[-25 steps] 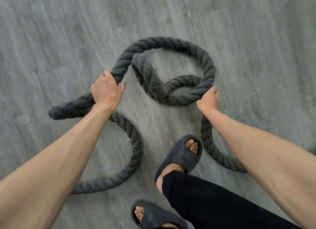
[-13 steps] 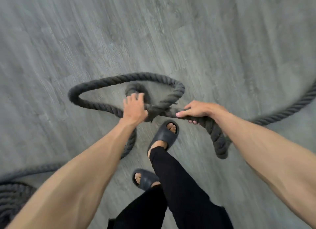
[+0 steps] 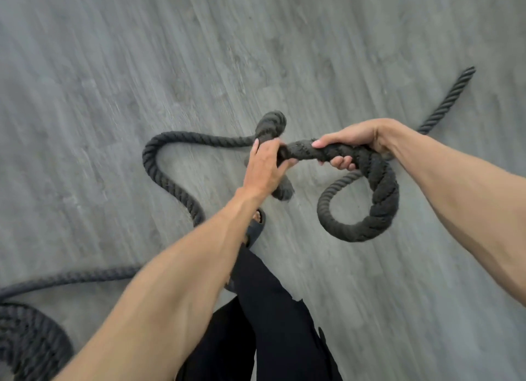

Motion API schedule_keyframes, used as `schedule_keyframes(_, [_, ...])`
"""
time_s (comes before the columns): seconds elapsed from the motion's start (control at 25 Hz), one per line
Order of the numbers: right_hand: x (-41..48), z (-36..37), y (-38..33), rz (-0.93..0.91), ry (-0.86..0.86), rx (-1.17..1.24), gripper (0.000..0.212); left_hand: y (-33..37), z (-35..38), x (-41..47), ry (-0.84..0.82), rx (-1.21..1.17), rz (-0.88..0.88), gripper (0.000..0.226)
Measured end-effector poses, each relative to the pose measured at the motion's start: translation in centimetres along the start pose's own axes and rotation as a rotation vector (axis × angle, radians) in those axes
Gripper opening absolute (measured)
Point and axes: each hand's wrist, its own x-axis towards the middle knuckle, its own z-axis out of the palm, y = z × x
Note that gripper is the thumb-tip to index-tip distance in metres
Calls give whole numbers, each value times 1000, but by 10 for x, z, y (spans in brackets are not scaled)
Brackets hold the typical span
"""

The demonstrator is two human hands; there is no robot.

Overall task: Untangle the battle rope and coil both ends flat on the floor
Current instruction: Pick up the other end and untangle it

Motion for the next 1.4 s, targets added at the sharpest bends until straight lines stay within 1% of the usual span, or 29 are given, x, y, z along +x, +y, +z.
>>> schedule_keyframes(0.08, [2, 14, 9, -37, 18, -14, 43, -1, -11, -2, -85, -24, -30, 34])
schedule_keyframes(0.2, [2, 36, 28, -136, 28, 21, 39, 2, -20, -25, -71, -35, -15, 31])
schedule_keyframes(0.24, [-1, 45, 35, -155, 28, 22, 39, 5, -19, -33, -85, -59, -5, 36])
schedule_keyframes(0.32, [-7, 61, 54, -191, 21, 43, 37, 11, -13, -50, -140, -33, 34, 58])
schedule_keyframes(0.36, [-12, 65, 63, -217, 18, 51, 37, 15, -8, -54, -139, -7, 36, 61])
schedule_keyframes(0.4, [-17, 68, 71, -235, 11, 48, 37, 21, -5, -56, -112, -13, 16, 52])
schedule_keyframes(0.44, [-21, 67, 78, -247, 14, 32, 39, 30, -2, -55, -89, -53, -21, 38])
schedule_keyframes(0.48, [-25, 61, 85, -256, 35, -14, 43, 39, 3, -53, -84, -89, -56, 28])
schedule_keyframes(0.52, [-31, 53, 91, -249, 70, -94, 47, 49, 7, -51, -121, -121, -89, 23])
schedule_keyframes(0.6, [-45, 27, 97, -244, 202, -286, 46, 69, 14, -37, -216, -152, -141, 21])
schedule_keyframes(0.68, [-59, -3, 92, -304, 349, -393, 43, 89, 21, -14, -249, -154, -182, 27])
schedule_keyframes(0.72, [-66, -15, 90, -331, 405, -427, 50, 103, 23, -1, -266, -157, -214, 32])
schedule_keyframes(0.8, [-81, -34, 90, -373, 533, -582, 62, 143, 26, 33, -322, -129, -266, 40])
schedule_keyframes(0.88, [-92, -43, 94, -420, 700, -741, 62, 183, 23, 70, -388, -77, -257, 43])
schedule_keyframes(0.92, [-101, -50, 97, -445, 808, -744, 58, 204, 19, 89, -407, -70, -251, 44])
schedule_keyframes(1.0, [-128, -73, 103, -509, 1015, -652, 44, 245, 13, 123, -396, -84, -253, 46])
schedule_keyframes(1.04, [-142, -87, 104, -536, 1070, -636, 39, 263, 10, 136, -377, -101, -254, 47])
schedule_keyframes(1.08, [-155, -102, 105, -545, 1087, -636, 37, 281, 9, 147, -360, -132, -256, 46])
schedule_keyframes(1.16, [-178, -131, 100, -519, 1075, -577, 37, 314, 8, 168, -349, -192, -261, 44])
schedule_keyframes(1.24, [-194, -154, 92, -468, 1039, -432, 38, 338, 12, 189, -330, -145, -253, 44])
schedule_keyframes(1.28, [-200, -168, 87, -449, 1015, -344, 36, 345, 16, 204, -282, -124, -284, 42])
schedule_keyframes(1.32, [-205, -182, 82, -456, 989, -239, 32, 351, 17, 217, -204, -139, -356, 39])
schedule_keyframes(1.36, [-213, -200, 76, -482, 947, -123, 28, 356, 16, 232, -113, -196, -472, 34])
schedule_keyframes(1.4, [-221, -217, 73, -509, 890, -5, 28, 360, 17, 243, -52, -312, -613, 31])
